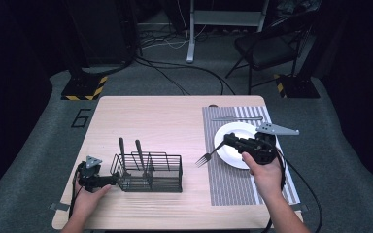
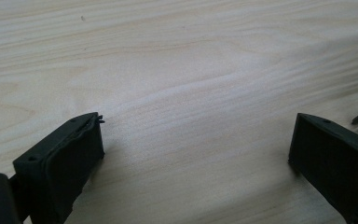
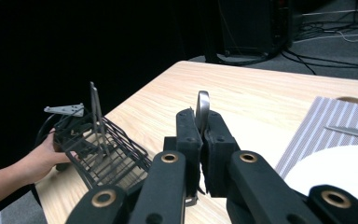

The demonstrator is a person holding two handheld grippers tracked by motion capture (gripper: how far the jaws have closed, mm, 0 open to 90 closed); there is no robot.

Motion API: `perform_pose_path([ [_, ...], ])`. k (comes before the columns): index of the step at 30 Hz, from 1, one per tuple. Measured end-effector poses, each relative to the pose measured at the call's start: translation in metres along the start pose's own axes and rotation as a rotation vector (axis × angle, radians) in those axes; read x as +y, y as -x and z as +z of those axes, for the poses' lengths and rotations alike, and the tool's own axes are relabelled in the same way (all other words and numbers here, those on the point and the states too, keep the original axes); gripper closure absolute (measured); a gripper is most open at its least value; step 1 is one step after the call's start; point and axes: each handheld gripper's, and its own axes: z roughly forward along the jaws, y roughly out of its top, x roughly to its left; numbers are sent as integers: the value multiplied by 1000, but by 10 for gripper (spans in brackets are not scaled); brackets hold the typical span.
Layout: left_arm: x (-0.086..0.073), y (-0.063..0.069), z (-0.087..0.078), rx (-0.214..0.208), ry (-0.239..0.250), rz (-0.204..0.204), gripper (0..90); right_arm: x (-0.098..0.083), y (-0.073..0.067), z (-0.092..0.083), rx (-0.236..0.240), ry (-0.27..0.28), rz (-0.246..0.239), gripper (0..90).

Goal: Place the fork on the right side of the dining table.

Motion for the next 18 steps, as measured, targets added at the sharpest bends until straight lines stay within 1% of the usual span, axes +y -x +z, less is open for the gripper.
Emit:
perform_pose_path([
  [9, 0, 0, 0, 0, 0, 0, 25, -22, 12, -7, -52, 2, 19, 870],
  [12, 0, 0, 0, 1, 3, -3, 25, -29, 17, -11, -61, 9, 38, 870],
  [14, 0, 0, 0, 0, 2, -3, 25, -31, 19, -12, -66, 10, 42, 870],
  [15, 0, 0, 0, 0, -1, 1, 25, -37, 22, -14, -76, 13, 53, 870],
  [17, 0, 0, 0, 0, 0, 0, 25, -38, 23, -15, -81, 12, 54, 869],
  [18, 0, 0, 0, 0, 2, -2, 25, -41, 24, -16, -90, 10, 54, 870],
])
